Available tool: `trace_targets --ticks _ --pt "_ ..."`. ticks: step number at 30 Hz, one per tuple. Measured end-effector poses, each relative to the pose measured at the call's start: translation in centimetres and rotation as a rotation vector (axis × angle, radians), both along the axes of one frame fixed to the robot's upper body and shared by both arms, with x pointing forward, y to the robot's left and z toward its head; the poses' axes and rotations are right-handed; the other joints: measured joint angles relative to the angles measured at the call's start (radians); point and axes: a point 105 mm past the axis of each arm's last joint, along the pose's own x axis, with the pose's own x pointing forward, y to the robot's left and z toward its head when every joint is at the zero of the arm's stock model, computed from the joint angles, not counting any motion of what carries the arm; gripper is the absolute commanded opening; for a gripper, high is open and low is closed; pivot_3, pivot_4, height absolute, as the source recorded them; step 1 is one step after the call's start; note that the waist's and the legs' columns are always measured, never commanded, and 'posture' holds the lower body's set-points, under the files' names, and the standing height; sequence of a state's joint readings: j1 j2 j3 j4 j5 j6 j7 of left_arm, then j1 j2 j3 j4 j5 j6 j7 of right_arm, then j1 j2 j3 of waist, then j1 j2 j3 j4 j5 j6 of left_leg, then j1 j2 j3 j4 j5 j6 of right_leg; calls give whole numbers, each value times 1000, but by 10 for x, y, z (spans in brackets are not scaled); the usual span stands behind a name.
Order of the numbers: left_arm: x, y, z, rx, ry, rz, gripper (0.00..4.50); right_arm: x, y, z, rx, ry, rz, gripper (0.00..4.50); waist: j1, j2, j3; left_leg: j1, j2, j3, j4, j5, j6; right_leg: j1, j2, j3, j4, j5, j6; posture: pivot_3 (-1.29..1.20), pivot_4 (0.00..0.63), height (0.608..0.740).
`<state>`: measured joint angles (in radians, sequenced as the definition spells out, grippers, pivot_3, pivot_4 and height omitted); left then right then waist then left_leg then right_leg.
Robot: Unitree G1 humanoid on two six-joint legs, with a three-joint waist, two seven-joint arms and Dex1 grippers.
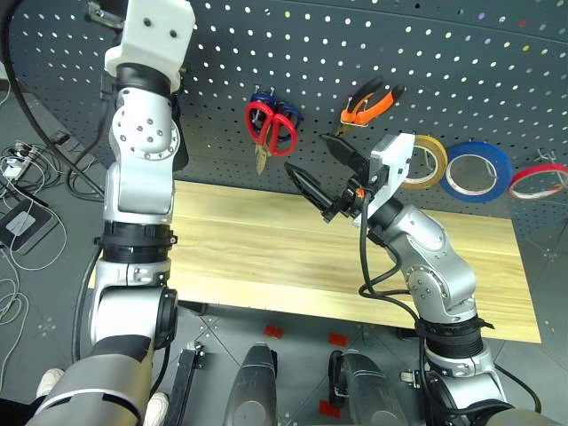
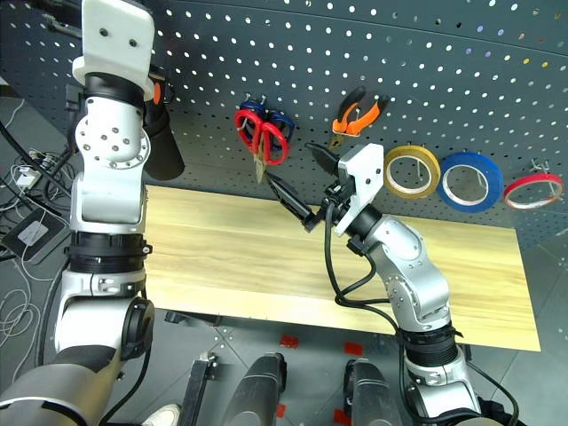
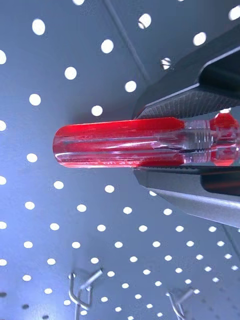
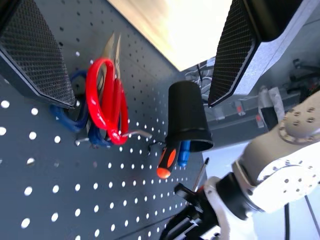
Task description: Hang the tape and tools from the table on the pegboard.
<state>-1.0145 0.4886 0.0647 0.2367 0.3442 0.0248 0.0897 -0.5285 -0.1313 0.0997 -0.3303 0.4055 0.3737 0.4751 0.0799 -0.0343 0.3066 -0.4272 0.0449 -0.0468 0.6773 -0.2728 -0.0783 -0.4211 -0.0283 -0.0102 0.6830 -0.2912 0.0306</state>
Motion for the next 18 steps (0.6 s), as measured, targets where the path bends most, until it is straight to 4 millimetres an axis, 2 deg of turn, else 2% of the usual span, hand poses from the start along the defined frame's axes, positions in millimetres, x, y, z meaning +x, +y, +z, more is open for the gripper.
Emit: trace_targets --ticks 7,10,12,14,16,18 --pt "8 7 -5 -52 -7 7 932 1 -3 -2 -11 -8 -25 4500 0 -1 -6 0 0 0 2 0 0 0 0 0 4 0 0 164 200 740" --pt "12 13 -21 -135 34 7 932 2 -5 -4 -26 -9 -38 4500 -2 0 -11 0 0 0 2 0 0 0 0 0 7 0 0 163 199 740" --pt "15 17 -39 -176 86 16 1651 3 -7 -7 -32 -4 -45 4500 -3 -1 -13 0 0 0 1 0 0 0 0 0 7 0 0 168 200 740" --pt "18 21 -55 -216 136 26 2133 3 -7 -10 -35 5 -48 4500 -3 -1 -13 0 0 0 2 0 0 -1 0 0 8 0 0 170 199 740" --pt "17 22 -59 -237 148 29 2767 3 -8 -11 -36 6 -49 4500 -3 -1 -13 0 0 0 2 0 0 -1 0 0 8 0 0 176 197 740" --pt "12 24 -54 -260 132 27 3386 3 -8 -11 -39 5 -49 4500 -2 -1 -15 0 0 0 2 0 0 0 0 0 8 0 0 179 196 740"
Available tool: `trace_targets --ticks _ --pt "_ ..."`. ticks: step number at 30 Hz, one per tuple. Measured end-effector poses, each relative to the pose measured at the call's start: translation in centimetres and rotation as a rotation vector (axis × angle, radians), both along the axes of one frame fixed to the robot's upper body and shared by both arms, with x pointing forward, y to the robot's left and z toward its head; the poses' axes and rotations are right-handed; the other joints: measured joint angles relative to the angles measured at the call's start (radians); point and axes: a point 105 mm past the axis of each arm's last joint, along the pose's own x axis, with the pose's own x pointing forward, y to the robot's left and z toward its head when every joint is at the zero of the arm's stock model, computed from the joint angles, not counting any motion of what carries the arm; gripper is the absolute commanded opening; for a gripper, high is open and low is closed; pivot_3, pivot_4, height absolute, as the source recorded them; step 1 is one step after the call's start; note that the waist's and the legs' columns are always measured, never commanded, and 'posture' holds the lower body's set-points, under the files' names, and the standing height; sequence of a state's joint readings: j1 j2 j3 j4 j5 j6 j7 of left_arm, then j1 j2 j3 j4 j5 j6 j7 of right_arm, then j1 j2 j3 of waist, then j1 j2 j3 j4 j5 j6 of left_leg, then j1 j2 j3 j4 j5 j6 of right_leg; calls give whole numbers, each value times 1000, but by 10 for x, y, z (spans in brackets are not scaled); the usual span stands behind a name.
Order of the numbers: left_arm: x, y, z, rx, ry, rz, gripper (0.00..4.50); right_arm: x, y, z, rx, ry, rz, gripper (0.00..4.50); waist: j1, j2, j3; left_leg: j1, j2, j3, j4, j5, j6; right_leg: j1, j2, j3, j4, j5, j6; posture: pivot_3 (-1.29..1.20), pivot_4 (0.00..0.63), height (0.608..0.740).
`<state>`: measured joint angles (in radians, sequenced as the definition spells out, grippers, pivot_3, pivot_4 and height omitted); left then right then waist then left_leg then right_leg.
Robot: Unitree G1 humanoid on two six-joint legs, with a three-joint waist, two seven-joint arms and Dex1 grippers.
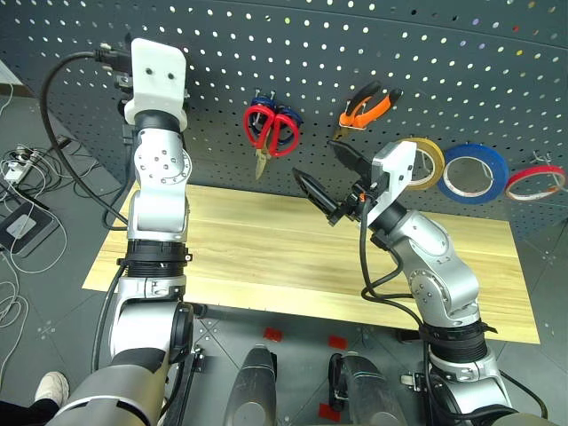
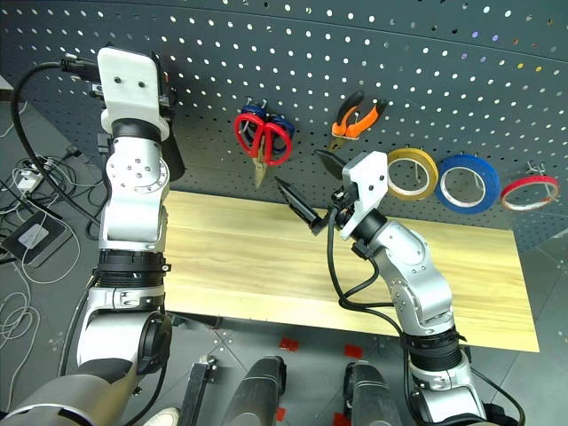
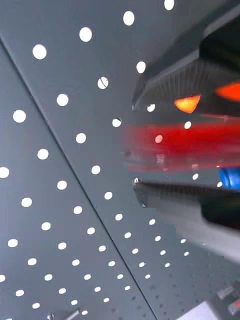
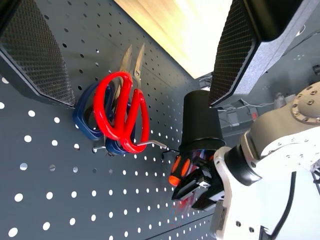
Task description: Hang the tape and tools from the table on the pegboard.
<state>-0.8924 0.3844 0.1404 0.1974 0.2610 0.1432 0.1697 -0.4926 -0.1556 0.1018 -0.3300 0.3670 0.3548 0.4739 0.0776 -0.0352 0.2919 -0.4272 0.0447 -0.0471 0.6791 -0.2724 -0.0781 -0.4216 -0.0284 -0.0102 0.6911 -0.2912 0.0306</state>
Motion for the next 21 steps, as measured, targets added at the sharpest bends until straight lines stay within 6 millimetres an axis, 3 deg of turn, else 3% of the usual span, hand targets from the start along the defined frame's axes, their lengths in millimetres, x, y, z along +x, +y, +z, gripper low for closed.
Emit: trace_targets --ticks 3,4,11,18,21 --pt "-6 5 6 -22 -26 10 4336 0 0 0 -4 -1 1 4500 0 0 -5 0 0 0 0 0 0 0 0 0 0 0 0 185 193 740" --pt "-7 7 5 -29 -24 16 4452 0 0 0 -6 -2 2 4500 0 0 -7 0 0 0 0 0 0 0 0 0 0 0 0 185 193 740" --pt "-18 3 0 -102 -25 -73 4452 0 -2 0 -16 -14 0 4500 2 -1 -14 0 0 0 0 0 0 0 0 0 1 0 0 186 192 740" --pt "-51 -30 -11 -112 -4 -244 4452 -10 -15 3 -26 -82 -67 4500 2 -1 -14 0 0 0 0 0 0 0 0 1 2 0 0 197 196 740" --pt "-66 -52 -36 -50 81 -323 4452 -19 -31 -4 -41 -89 -148 4500 2 1 -21 1 0 0 0 0 0 1 -1 1 3 0 0 188 198 740"
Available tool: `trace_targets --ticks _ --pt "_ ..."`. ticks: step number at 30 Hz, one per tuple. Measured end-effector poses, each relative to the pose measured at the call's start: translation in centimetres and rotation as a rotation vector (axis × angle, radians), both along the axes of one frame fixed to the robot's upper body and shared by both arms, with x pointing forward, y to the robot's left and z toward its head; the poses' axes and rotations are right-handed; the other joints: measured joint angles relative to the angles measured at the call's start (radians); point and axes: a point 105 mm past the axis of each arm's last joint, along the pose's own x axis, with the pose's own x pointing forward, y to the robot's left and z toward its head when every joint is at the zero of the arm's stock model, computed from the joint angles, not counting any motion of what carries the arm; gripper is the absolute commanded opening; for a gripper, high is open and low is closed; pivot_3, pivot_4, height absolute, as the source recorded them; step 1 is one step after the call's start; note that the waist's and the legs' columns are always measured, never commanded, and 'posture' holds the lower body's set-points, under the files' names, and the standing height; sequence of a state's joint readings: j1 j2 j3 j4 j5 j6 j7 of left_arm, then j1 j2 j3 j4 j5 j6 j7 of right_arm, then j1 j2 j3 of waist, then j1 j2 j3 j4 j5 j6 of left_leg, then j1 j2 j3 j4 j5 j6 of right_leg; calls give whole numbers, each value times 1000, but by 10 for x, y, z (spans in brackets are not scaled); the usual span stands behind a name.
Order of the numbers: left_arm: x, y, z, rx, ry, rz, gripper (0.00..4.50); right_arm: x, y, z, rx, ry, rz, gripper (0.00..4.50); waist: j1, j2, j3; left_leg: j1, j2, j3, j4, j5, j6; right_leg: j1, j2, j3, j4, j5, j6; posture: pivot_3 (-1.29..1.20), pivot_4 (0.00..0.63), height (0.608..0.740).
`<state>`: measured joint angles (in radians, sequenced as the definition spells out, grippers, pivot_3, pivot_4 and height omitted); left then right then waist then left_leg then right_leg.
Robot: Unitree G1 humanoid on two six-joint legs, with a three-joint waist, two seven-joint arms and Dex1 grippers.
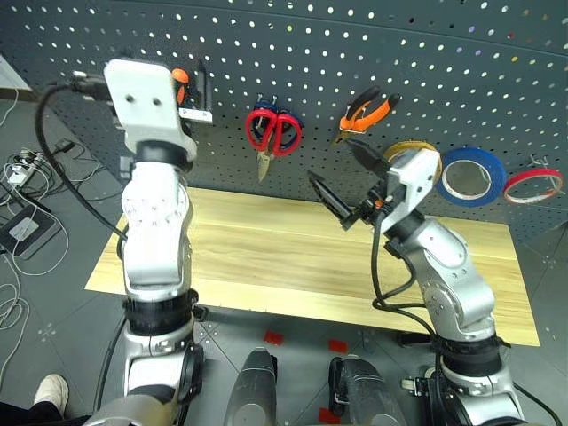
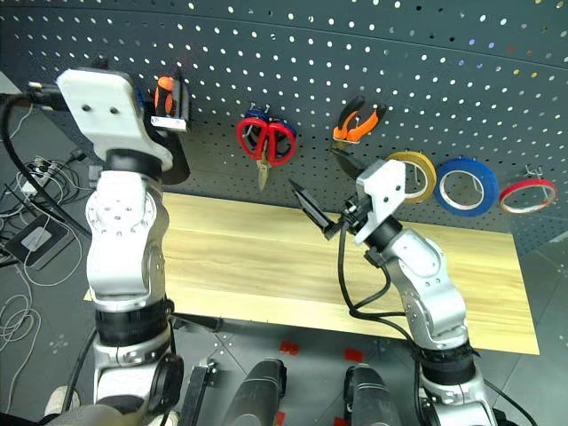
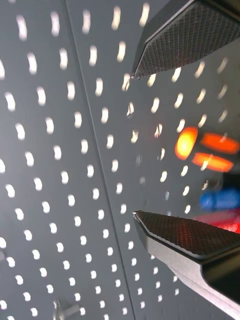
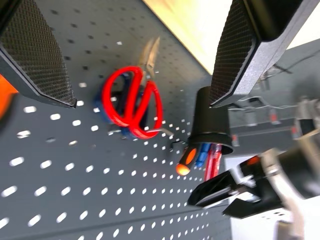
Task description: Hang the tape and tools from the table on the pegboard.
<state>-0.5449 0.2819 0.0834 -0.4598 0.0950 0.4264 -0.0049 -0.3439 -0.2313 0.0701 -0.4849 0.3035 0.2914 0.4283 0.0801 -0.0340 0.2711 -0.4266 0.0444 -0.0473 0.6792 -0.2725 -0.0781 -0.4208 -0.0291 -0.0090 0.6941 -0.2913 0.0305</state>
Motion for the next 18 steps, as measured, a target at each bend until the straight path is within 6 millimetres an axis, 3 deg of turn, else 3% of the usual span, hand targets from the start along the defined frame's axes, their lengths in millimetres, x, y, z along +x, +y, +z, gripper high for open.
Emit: trace_targets --ticks 3,5,10,14,18 --pt "-8 -15 -61 57 200 -80 4452 -2 -24 -28 -85 63 -164 4500 -1 1 -12 2 0 1 -1 0 0 1 0 1 0 0 0 175 198 740" --pt "-12 -19 -91 86 293 -101 4452 0 -35 -44 -98 112 -260 4500 -1 2 -14 3 1 1 0 1 0 0 1 2 0 -1 -1 161 196 740" --pt "-16 -8 -176 1 584 -80 4452 0 -61 -100 -172 295 -439 4500 0 13 -32 12 0 0 -2 -2 5 11 1 1 -4 -2 -3 138 196 740" --pt "-11 -3 -203 -110 706 -93 4452 -3 -80 -145 -161 520 -552 4500 -2 14 -35 12 0 0 -2 -2 6 11 1 1 -4 -2 -3 126 195 740" --pt "-6 -10 -219 -145 786 -163 4452 -5 -99 -164 -113 640 -668 4500 -6 17 -40 12 0 0 -2 -2 6 11 1 1 -6 -2 -3 107 196 740"
